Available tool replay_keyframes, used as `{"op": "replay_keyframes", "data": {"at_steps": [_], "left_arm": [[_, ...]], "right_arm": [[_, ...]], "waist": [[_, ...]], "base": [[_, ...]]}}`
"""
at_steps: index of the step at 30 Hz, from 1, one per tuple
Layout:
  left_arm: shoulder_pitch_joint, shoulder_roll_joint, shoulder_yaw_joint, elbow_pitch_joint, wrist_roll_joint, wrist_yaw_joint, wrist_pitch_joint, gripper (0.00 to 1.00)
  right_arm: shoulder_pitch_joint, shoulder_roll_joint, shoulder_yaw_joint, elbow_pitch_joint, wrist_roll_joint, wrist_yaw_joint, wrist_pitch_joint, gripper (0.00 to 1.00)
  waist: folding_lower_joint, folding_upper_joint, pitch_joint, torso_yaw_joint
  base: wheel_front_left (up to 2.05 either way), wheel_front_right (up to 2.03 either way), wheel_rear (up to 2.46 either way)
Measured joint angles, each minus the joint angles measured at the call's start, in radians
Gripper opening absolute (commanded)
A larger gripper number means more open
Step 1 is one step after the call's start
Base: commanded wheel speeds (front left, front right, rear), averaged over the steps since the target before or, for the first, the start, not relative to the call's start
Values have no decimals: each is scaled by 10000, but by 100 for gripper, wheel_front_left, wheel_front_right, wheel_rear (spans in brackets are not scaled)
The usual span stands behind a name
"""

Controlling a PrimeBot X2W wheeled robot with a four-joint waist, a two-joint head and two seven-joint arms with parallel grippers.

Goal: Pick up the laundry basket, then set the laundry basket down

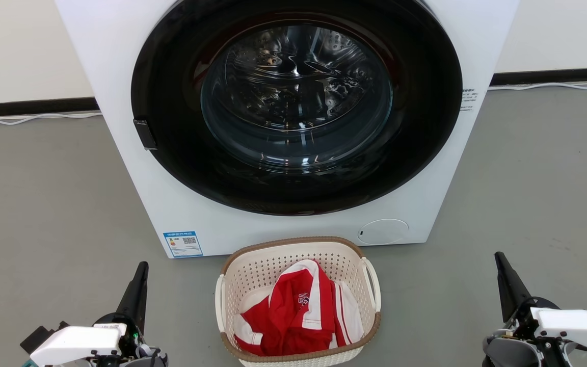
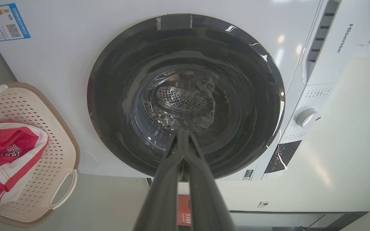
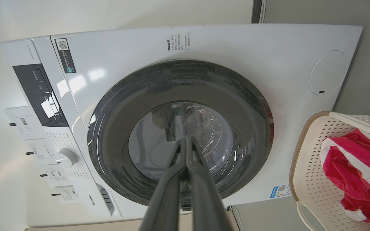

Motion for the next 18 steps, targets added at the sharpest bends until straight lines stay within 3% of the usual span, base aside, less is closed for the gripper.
{"op": "replay_keyframes", "data": {"at_steps": [18], "left_arm": [[0, -25, 75, 0, 4, 0, 56, 0]], "right_arm": [[0, 0, -2, 0, 0, 0, 0, 0]], "waist": [[0, 0, 0, 0]], "base": [[0, 0, 0]]}}
